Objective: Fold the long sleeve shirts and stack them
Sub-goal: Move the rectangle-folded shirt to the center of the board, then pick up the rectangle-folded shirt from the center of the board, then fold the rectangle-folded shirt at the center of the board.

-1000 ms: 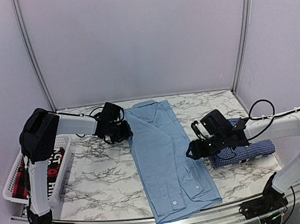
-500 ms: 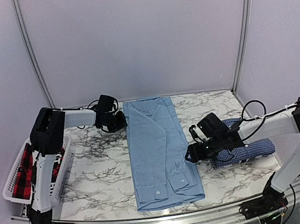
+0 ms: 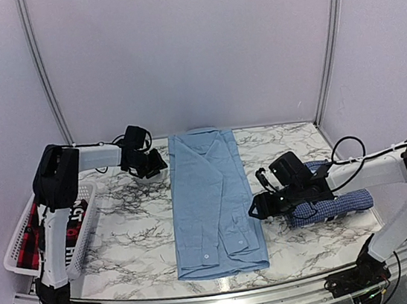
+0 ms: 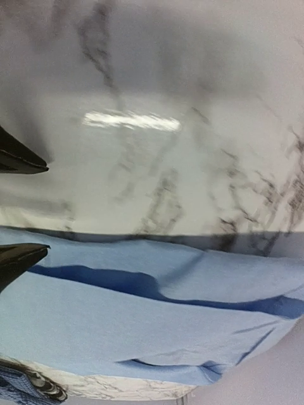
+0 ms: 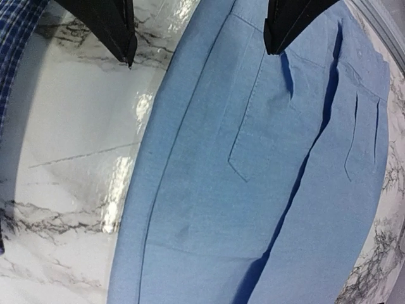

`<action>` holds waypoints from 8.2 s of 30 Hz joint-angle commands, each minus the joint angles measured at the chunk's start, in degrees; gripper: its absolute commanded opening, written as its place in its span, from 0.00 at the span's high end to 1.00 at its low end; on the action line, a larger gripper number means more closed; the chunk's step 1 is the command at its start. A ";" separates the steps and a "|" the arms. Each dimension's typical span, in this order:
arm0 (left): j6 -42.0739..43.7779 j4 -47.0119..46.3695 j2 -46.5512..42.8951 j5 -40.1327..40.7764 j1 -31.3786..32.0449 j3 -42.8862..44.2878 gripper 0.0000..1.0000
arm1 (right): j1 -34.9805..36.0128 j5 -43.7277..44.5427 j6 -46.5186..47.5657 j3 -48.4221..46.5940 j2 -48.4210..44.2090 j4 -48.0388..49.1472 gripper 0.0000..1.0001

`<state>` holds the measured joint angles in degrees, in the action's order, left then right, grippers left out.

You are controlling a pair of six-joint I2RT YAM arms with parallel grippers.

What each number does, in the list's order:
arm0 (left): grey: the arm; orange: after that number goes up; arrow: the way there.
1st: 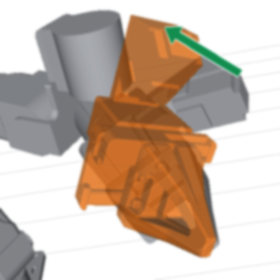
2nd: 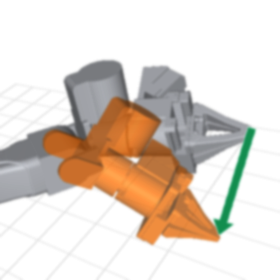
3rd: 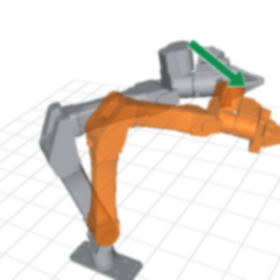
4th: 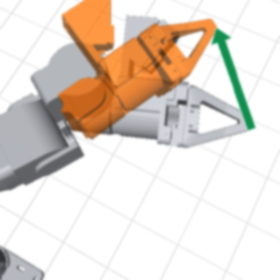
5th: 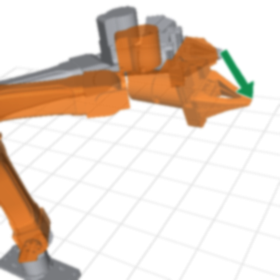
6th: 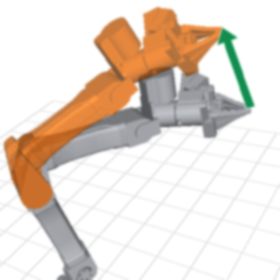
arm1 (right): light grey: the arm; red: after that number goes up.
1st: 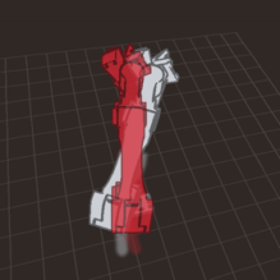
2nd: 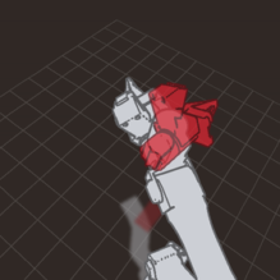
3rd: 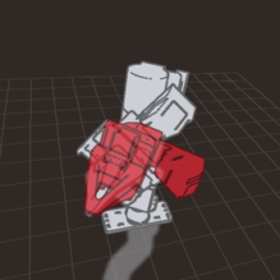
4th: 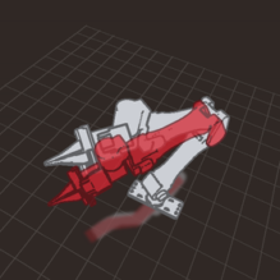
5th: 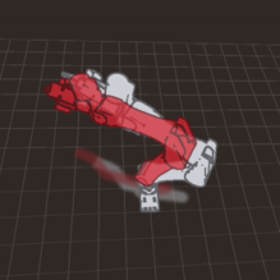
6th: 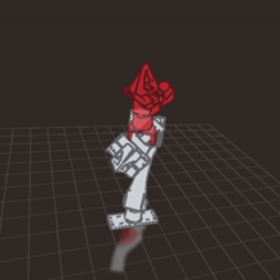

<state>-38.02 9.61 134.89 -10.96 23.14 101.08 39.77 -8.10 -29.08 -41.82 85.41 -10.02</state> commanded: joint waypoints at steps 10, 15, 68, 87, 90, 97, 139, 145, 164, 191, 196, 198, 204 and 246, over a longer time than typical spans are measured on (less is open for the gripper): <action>-10.01 -6.56 -37.28 2.33 10.54 -44.37 0.62 | 8.40 -0.46 -15.08 12.15 -16.64 -0.77 0.48; -18.03 -11.71 -45.38 4.91 18.65 -57.08 0.63 | 10.78 -0.91 -19.58 15.69 -17.91 1.55 0.55; -33.90 -7.74 -46.18 7.47 43.17 -67.57 0.67 | 12.96 -5.32 -26.66 22.53 -10.03 20.46 0.64; -33.60 -14.63 -48.37 6.82 43.20 -65.47 1.00 | 12.88 -6.40 -27.29 18.68 -13.03 18.18 1.00; -32.86 -13.87 -50.07 7.66 42.98 -63.65 1.00 | 12.92 -6.14 -27.18 17.02 -14.78 16.41 1.00; -30.02 -11.96 -52.55 7.87 39.67 -58.79 1.00 | 12.45 -3.45 -25.46 10.64 -16.93 11.10 1.00; -14.20 -16.19 -22.47 -13.16 7.81 -24.31 1.00 | -13.58 -19.00 -13.41 -20.29 19.56 20.59 1.00; -14.59 -18.52 -29.26 -12.75 9.65 -34.89 1.00 | -12.85 -21.31 -15.22 -12.12 14.19 24.32 1.00; -31.45 -19.71 -53.26 -1.82 31.12 -65.70 1.00 | 5.31 -13.13 -25.47 15.53 -9.64 23.23 1.00; -24.03 -12.27 -47.00 -6.62 22.24 -46.76 1.00 | -3.08 -13.48 -16.55 0.21 -6.25 15.75 1.00; -19.14 -11.41 -35.56 -9.64 16.07 -36.01 1.00 | -7.30 -15.03 -13.15 -9.65 5.39 17.24 1.00; -18.25 -11.71 -31.99 -10.49 14.01 -32.75 1.00 | -8.97 -16.54 -13.27 -12.96 10.43 18.07 1.00; -18.06 -15.38 -23.03 -13.12 10.06 -27.17 1.00 | -12.87 -18.35 -14.60 -18.08 18.31 20.92 1.00; -16.86 -19.45 -9.00 -18.09 3.49 -12.24 1.00 | -17.20 -23.46 -17.67 -33.18 33.43 23.72 1.00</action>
<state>-55.83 -9.15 124.88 -27.20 27.22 87.55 23.05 -31.03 -46.85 -72.71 119.04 13.45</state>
